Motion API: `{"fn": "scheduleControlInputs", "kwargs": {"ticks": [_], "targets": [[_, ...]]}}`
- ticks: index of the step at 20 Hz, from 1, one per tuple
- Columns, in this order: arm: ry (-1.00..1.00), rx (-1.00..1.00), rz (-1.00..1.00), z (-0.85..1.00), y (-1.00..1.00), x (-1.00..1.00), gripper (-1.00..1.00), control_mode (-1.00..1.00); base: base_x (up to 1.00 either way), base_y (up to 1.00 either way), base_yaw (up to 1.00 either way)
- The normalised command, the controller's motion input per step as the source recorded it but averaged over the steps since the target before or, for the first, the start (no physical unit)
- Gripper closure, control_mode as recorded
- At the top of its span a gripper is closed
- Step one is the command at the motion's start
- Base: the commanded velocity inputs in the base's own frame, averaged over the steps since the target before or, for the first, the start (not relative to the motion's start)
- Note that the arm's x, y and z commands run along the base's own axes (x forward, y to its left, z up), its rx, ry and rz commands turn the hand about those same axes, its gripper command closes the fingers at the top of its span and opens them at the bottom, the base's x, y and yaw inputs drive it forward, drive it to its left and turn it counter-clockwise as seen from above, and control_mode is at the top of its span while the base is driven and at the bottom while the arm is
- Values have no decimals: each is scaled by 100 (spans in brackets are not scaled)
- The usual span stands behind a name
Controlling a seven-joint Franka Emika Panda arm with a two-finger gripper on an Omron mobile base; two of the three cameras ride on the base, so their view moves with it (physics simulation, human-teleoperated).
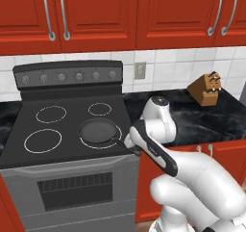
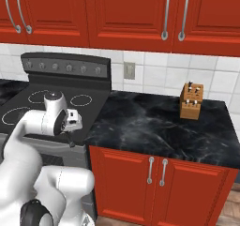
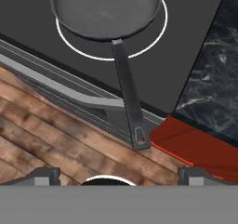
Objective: Move the pot and pan from the stove into the sink.
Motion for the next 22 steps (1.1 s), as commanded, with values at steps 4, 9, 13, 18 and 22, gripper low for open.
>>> {"fn": "scheduleControlInputs", "kwargs": {"ticks": [4,9,13,18,22], "targets": [[0,-2,0,-22,14,34,-100,-100,0,0,0],[3,0,0,-30,3,27,-100,-100,0,0,0],[2,0,0,-32,0,28,-100,-100,0,0,0],[2,0,0,-32,1,29,-100,-100,0,0,0],[1,0,0,-32,13,29,-100,-100,0,0,0]]}}
